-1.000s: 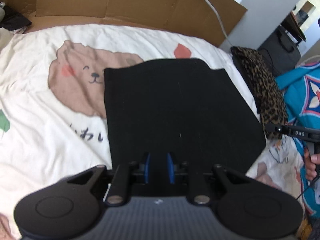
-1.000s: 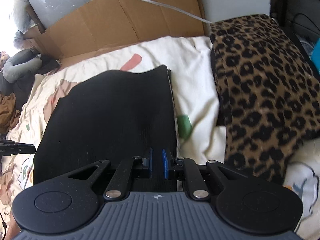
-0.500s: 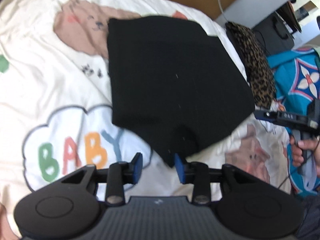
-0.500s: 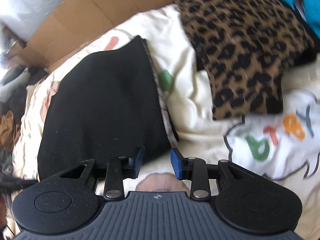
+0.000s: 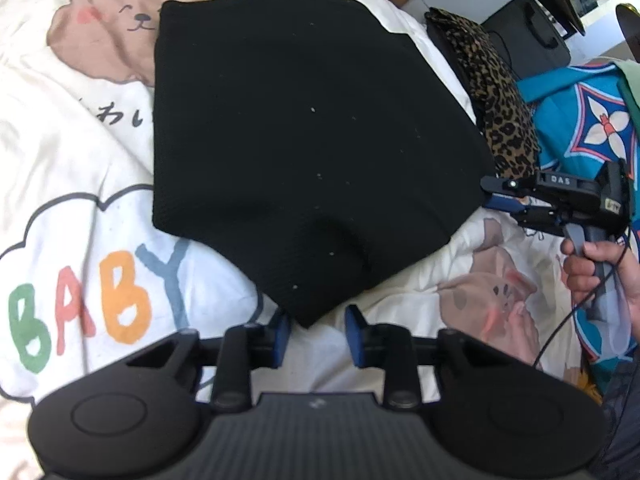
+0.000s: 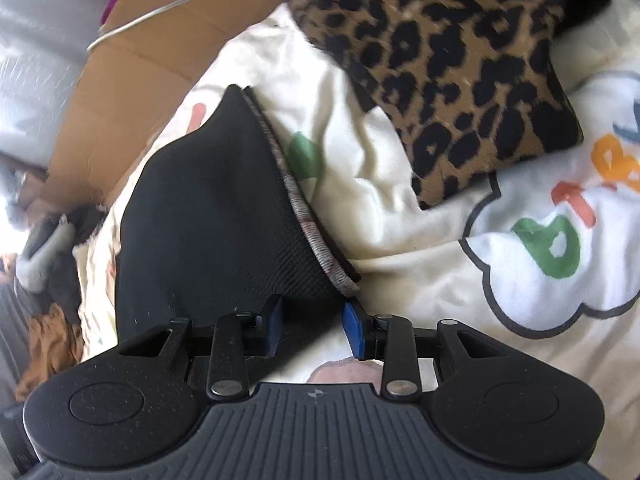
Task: Fold clothes
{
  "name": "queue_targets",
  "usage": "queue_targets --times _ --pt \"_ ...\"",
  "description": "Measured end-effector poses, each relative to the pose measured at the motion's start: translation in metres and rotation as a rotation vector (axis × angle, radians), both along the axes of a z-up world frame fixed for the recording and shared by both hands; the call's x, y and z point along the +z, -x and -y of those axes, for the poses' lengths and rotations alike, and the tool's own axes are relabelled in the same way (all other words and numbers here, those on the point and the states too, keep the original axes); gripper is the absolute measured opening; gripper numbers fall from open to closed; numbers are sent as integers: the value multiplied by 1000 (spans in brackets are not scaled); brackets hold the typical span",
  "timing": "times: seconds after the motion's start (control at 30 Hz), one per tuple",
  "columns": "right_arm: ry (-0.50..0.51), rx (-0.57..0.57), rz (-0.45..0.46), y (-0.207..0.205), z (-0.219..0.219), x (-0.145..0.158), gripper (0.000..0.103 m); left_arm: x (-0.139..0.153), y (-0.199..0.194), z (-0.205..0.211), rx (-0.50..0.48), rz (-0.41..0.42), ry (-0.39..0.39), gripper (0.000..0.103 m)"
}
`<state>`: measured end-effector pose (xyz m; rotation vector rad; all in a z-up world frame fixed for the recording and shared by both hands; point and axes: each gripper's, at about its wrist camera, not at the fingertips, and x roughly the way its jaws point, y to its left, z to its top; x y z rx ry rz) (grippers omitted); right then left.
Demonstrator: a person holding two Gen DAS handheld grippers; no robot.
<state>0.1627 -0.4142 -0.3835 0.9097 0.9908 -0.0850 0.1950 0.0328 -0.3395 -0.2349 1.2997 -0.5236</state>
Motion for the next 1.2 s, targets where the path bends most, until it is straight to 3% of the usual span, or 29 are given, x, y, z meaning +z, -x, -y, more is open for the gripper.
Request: queue_targets --times 0.03,0.1,0.17,0.23,0.57,0.77,0.93,1.2 --pt "-20 -19 2 1 2 -2 39 0 1 -2 3 4 -3 13" --pt "-60 -55 13 4 5 -6 38 1 1 -6 11 11 -1 9" --pt "-57 -68 14 4 6 -2 10 4 2 -10 16 21 11 5" --pt "-50 -79 15 4 7 4 5 10 3 -12 4 41 3 4" --pt "2 -89 -8 0 7 13 4 23 8 -34 20 49 3 2" --pt "37 -54 -53 6 8 14 13 21 8 -39 -5 18 -72 0" --pt "99 -9 -32 13 5 30 13 40 1 -53 42 71 -24 1" --pt "169 97 38 0 -13 43 13 53 -17 -12 -49 148 41 1"
